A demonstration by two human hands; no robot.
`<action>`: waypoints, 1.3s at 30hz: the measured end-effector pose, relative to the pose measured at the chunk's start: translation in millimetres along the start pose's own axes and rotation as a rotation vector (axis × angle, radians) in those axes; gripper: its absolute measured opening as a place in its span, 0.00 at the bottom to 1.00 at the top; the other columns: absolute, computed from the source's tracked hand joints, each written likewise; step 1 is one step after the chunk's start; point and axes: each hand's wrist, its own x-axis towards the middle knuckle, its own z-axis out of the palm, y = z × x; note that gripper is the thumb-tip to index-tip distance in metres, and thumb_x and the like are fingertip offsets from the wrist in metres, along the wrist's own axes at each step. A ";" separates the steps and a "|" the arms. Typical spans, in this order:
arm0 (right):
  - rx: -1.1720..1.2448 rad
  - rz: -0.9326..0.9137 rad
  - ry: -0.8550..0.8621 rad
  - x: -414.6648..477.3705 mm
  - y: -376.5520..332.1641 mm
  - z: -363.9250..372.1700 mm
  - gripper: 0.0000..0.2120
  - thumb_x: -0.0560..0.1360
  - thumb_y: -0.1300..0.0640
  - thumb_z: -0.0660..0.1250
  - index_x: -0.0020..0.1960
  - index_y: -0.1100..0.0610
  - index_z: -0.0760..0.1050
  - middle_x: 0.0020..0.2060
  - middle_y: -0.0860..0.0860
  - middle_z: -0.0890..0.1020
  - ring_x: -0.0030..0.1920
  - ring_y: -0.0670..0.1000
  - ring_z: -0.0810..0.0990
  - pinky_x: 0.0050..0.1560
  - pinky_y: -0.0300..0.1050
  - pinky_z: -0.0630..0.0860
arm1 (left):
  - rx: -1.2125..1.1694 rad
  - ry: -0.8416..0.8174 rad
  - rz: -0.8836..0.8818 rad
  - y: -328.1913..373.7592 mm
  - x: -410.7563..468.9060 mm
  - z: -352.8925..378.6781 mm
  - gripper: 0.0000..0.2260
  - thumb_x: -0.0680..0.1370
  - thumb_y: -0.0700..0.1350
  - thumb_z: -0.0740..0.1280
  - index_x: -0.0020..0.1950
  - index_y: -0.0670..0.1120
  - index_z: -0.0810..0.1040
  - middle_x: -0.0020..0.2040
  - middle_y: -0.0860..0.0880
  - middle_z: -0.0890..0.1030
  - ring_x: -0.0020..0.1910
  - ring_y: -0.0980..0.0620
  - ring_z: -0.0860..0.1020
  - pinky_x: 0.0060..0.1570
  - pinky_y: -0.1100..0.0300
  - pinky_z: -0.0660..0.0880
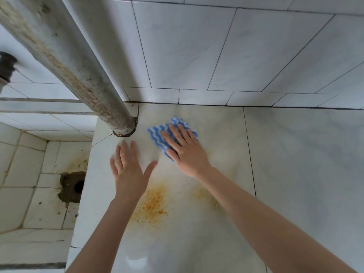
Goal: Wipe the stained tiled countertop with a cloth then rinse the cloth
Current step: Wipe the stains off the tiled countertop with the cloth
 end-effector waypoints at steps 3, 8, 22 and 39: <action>-0.134 0.046 0.016 -26.7 57.8 -4.3 0.24 0.83 0.49 0.44 0.72 0.57 0.66 0.71 0.59 0.66 0.71 0.65 0.62 0.68 0.61 0.62 | -0.001 -0.009 0.007 -0.2 -1.2 -0.6 0.40 0.73 0.69 0.50 0.76 0.44 0.48 0.76 0.39 0.51 0.75 0.43 0.46 0.72 0.46 0.44; -0.121 0.594 0.069 -35.1 116.4 -33.4 0.25 0.82 0.49 0.45 0.76 0.58 0.54 0.76 0.60 0.52 0.75 0.63 0.50 0.74 0.60 0.49 | 0.022 0.002 0.015 0.2 -1.2 -0.8 0.40 0.73 0.70 0.46 0.76 0.44 0.48 0.76 0.39 0.50 0.75 0.42 0.46 0.71 0.46 0.42; 0.027 0.264 0.012 59.3 -14.8 -3.4 0.26 0.82 0.47 0.41 0.77 0.53 0.41 0.77 0.54 0.42 0.76 0.55 0.39 0.73 0.48 0.34 | 0.010 0.015 0.063 -13.4 -0.3 -0.5 0.29 0.79 0.60 0.49 0.76 0.47 0.52 0.76 0.40 0.55 0.75 0.42 0.51 0.71 0.46 0.50; -0.147 0.296 0.024 -89.8 108.3 -13.1 0.28 0.81 0.43 0.34 0.77 0.55 0.47 0.76 0.58 0.51 0.76 0.59 0.46 0.74 0.56 0.47 | -0.025 -0.002 0.126 -19.7 -11.5 -6.2 0.26 0.80 0.53 0.53 0.76 0.46 0.54 0.76 0.42 0.54 0.75 0.44 0.49 0.71 0.51 0.46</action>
